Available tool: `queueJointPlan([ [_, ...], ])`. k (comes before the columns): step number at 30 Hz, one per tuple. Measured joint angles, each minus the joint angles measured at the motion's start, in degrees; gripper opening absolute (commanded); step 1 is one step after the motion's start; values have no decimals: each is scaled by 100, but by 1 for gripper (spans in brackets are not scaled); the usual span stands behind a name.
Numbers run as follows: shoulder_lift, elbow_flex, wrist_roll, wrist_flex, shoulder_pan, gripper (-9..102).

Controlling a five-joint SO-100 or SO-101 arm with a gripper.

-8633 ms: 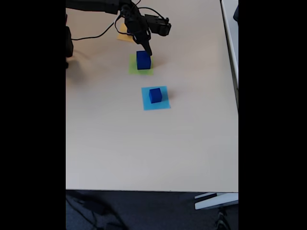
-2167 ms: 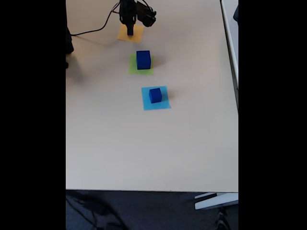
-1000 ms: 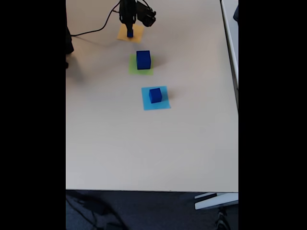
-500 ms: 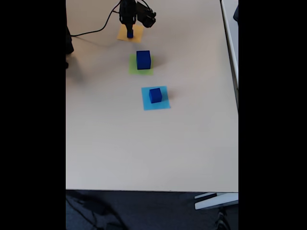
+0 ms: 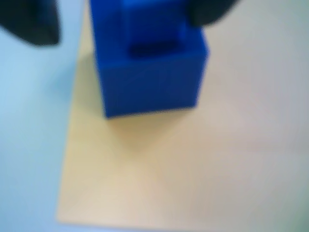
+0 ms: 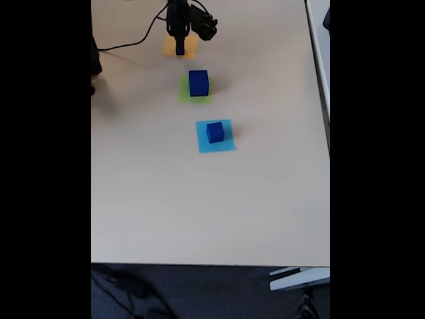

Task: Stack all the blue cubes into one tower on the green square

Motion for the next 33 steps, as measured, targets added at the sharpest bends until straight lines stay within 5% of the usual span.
queueJointPlan([
  [33,0,26,352,-870,-325,27],
])
